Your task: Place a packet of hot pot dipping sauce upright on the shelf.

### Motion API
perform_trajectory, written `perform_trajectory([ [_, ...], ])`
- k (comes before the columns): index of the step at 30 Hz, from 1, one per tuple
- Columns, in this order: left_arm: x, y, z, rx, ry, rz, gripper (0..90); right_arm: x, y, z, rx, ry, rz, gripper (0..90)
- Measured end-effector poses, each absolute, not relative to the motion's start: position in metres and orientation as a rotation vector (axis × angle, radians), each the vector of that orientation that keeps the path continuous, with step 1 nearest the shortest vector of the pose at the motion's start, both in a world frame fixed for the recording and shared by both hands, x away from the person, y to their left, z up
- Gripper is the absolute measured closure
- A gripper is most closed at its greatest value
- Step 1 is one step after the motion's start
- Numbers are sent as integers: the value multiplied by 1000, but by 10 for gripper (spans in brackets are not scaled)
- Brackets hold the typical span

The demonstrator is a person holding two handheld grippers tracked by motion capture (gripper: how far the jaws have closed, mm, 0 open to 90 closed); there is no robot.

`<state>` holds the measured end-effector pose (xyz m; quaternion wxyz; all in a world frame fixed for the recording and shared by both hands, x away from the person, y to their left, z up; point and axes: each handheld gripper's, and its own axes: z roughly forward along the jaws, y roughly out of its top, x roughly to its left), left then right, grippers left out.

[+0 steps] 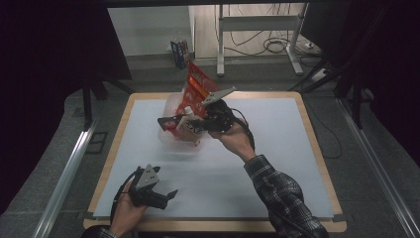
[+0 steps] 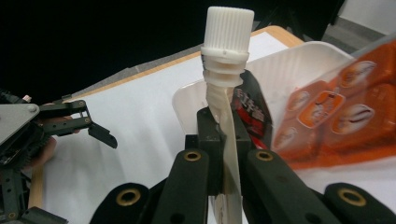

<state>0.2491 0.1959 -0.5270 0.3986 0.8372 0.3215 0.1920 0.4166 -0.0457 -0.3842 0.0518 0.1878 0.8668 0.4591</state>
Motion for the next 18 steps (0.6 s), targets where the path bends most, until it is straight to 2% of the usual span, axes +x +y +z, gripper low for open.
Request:
perform_trajectory([
  [18,248,195,-527,2134,806,495,6,431,-9,-409,565,2757,1235,876],
])
